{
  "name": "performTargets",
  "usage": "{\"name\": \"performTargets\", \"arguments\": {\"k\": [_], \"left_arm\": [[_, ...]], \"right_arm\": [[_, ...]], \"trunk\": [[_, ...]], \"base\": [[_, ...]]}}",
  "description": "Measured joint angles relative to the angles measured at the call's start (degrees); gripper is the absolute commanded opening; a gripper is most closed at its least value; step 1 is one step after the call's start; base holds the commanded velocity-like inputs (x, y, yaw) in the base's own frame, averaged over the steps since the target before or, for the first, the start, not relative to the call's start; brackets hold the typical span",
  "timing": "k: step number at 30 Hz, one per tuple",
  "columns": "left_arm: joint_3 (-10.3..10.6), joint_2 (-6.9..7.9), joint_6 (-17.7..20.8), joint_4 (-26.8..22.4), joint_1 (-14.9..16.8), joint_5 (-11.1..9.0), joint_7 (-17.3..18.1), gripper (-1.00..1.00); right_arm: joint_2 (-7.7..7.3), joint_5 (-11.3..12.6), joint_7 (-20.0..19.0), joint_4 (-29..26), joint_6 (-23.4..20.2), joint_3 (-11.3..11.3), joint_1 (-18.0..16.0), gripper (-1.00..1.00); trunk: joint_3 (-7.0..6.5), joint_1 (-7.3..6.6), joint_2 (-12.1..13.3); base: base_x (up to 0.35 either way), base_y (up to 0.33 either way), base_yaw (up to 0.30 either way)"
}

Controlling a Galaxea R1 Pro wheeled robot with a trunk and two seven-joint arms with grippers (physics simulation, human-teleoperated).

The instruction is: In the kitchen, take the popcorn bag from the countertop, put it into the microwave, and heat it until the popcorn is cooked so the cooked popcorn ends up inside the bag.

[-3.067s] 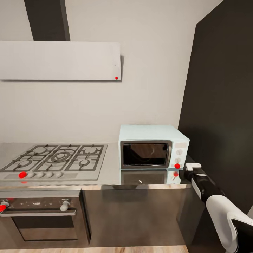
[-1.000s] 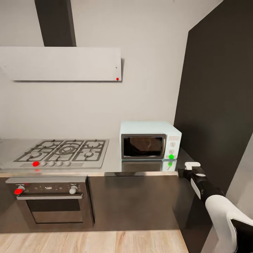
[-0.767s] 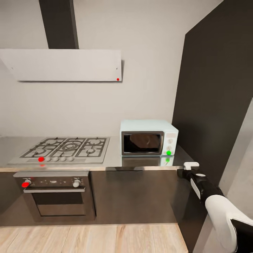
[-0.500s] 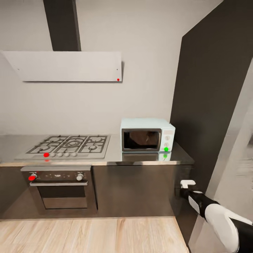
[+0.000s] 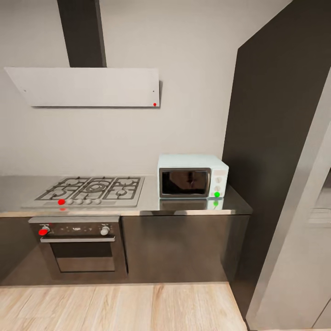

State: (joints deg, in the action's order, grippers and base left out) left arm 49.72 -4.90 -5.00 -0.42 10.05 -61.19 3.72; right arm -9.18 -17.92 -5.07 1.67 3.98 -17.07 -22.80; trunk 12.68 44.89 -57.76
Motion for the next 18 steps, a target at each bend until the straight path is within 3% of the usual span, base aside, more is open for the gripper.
{"name": "performTargets", "arguments": {"k": [5, 12, 13, 14, 18], "left_arm": [[0.0, 0.01, 0.0, 0.0, 0.0, 0.0, -0.1, 1.00], [0.0, 0.01, 0.1, 0.0, 0.0, 0.0, -0.1, 1.00], [0.6, 2.94, -0.1, -0.5, -0.1, 0.9, -4.1, 1.00], [0.5, 4.57, -0.1, -0.5, -0.1, 0.9, -4.3, 1.00], [0.6, 4.17, -0.1, -0.5, -0.2, 0.9, -4.3, 1.00]], "right_arm": [[0.26, 0.5, 0.0, 0.1, 1.5, -0.1, 8.8, -1.00], [0.55, 0.6, 0.0, 0.1, 1.2, -0.3, 13.1, -1.00], [3.69, -1.9, 2.5, -0.1, 1.8, -1.0, 13.6, -1.00], [4.53, -1.6, 2.6, -0.2, 1.8, -1.1, 13.6, -1.00], [4.56, -1.5, 2.6, -0.2, 1.8, -1.2, 13.6, -1.00]], "trunk": [[0.00, 0.00, 0.0], [0.00, 0.00, 0.0], [0.00, 0.00, 0.0], [-0.01, 0.00, 0.0], [-0.01, 0.00, 0.0]], "base": [[0.000, 0.000, 0.000], [0.000, 0.000, 0.000], [0.000, 0.000, 0.000], [0.000, 0.000, 0.000], [0.000, 0.000, 0.000]]}}
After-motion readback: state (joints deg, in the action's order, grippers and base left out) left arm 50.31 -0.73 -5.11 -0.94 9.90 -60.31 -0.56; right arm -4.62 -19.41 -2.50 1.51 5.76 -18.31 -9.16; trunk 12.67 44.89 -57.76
